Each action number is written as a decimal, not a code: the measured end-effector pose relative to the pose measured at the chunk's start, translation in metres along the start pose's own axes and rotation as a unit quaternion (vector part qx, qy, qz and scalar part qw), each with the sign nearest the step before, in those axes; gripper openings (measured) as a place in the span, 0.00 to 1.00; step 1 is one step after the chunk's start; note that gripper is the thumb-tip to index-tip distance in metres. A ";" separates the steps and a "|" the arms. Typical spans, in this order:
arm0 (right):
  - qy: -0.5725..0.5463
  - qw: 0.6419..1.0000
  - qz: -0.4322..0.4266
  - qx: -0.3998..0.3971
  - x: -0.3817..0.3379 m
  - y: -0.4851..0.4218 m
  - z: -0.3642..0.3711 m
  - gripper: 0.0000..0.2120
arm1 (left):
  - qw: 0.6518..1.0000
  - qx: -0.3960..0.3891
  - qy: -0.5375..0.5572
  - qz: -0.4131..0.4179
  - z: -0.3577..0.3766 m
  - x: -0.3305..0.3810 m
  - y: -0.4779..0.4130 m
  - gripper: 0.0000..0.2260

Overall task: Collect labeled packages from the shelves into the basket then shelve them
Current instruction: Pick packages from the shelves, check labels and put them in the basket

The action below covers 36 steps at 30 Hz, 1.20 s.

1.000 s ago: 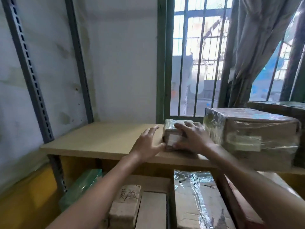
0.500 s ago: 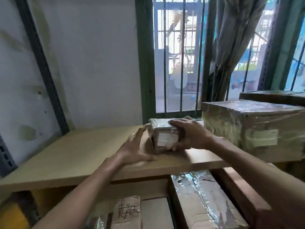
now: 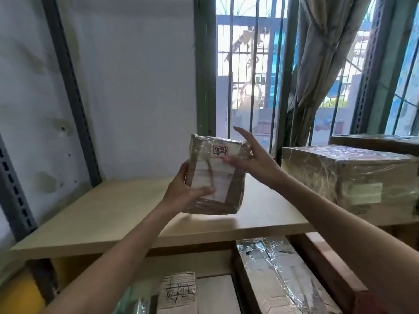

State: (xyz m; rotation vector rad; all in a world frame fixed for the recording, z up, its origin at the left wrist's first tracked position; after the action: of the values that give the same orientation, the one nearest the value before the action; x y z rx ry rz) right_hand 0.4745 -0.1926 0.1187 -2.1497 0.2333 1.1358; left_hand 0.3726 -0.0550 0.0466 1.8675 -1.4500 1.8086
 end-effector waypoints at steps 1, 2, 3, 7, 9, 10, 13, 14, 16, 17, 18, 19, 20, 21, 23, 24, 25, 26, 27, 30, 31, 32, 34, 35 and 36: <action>0.019 1.000 0.003 0.018 0.005 -0.001 -0.002 0.26 | 1.000 -0.002 0.011 -0.010 0.001 -0.003 0.003 0.35; 0.030 0.999 0.005 0.034 0.008 -0.001 -0.003 0.22 | 1.000 -0.004 0.017 -0.017 0.001 -0.006 0.006 0.34; 0.032 0.999 0.005 0.039 0.009 -0.001 -0.004 0.18 | 1.000 -0.006 0.020 -0.021 0.001 -0.008 0.009 0.33; 0.021 0.999 0.001 0.033 0.007 0.004 -0.001 0.17 | 0.999 -0.015 0.023 -0.026 0.002 -0.004 0.019 0.33; 0.014 0.998 0.004 0.057 0.006 0.012 -0.008 0.17 | 1.000 -0.023 0.013 -0.017 0.006 0.002 0.022 0.30; 0.007 0.997 0.007 0.073 0.005 0.018 -0.012 0.18 | 0.999 -0.028 0.013 -0.009 0.010 0.006 0.024 0.28; 0.023 0.990 0.002 0.139 -0.001 0.049 -0.033 0.24 | 0.998 -0.047 0.052 0.008 0.031 0.021 0.033 0.19; 0.036 0.985 -0.001 0.167 -0.003 0.061 -0.043 0.28 | 0.997 -0.047 0.068 0.010 0.041 0.027 0.036 0.17; 0.067 0.974 -0.005 0.214 -0.008 0.086 -0.065 0.32 | 0.994 -0.050 0.099 0.013 0.063 0.040 0.040 0.14; 0.077 0.971 -0.005 0.227 -0.011 0.097 -0.076 0.32 | 0.991 -0.061 0.119 0.011 0.078 0.047 0.041 0.16; 0.084 0.968 -0.002 0.235 -0.013 0.108 -0.088 0.31 | 0.987 -0.077 0.139 0.008 0.095 0.054 0.042 0.20; 0.088 0.966 0.003 0.241 -0.014 0.119 -0.101 0.29 | 0.984 -0.094 0.154 0.003 0.112 0.060 0.044 0.23; 0.090 0.965 0.009 0.247 -0.015 0.131 -0.114 0.27 | 0.981 -0.106 0.162 0.000 0.129 0.067 0.047 0.25; 0.095 0.962 0.016 0.254 -0.014 0.144 -0.127 0.24 | 0.980 -0.113 0.165 -0.001 0.147 0.074 0.050 0.24; 0.109 0.954 0.026 0.278 -0.013 0.175 -0.156 0.22 | 0.980 -0.119 0.160 -0.012 0.183 0.085 0.059 0.23; 0.113 0.950 0.028 0.289 -0.010 0.191 -0.170 0.22 | 0.981 -0.118 0.154 -0.018 0.201 0.089 0.065 0.23; 0.114 0.948 0.038 0.295 -0.006 0.208 -0.185 0.22 | 0.982 -0.115 0.145 -0.020 0.220 0.094 0.072 0.24; 0.113 0.947 0.057 0.294 0.000 0.225 -0.200 0.23 | 0.985 -0.111 0.134 -0.021 0.240 0.099 0.081 0.24; 0.114 0.948 0.083 0.285 0.007 0.243 -0.214 0.24 | 0.986 -0.104 0.126 -0.024 0.260 0.104 0.092 0.25; 0.116 0.950 0.170 0.235 0.034 0.302 -0.256 0.30 | 0.987 -0.105 0.112 -0.045 0.326 0.110 0.128 0.31; 0.114 0.945 0.205 0.229 0.045 0.324 -0.270 0.32 | 0.987 -0.118 0.097 -0.056 0.351 0.110 0.141 0.30; 0.110 0.937 0.236 0.234 0.057 0.349 -0.283 0.33 | 0.985 -0.134 0.087 -0.066 0.375 0.109 0.155 0.27; 0.105 0.918 0.284 0.255 0.077 0.401 -0.306 0.28 | 0.978 -0.172 0.073 -0.089 0.424 0.104 0.185 0.19; 0.110 0.909 0.300 0.267 0.085 0.425 -0.315 0.25 | 0.974 -0.192 0.067 -0.095 0.447 0.102 0.201 0.18; 0.121 0.898 0.316 0.280 0.093 0.449 -0.324 0.24 | 0.971 -0.209 0.067 -0.099 0.469 0.100 0.217 0.19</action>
State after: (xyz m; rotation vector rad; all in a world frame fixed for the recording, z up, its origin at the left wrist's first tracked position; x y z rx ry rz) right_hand 0.5434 -0.7239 -0.0495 -1.7059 1.2851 0.9538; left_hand 0.5164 -0.5412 -0.0933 1.5830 -1.4061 1.3778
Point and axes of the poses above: each hand's wrist, its own y-axis away from the middle knuckle, its own z-axis out of the palm, x = y × z, the point moved 9 cm from there along -y, towards the middle knuckle, and after that the axes turned 5 degrees about z, right-handed, at the moved point
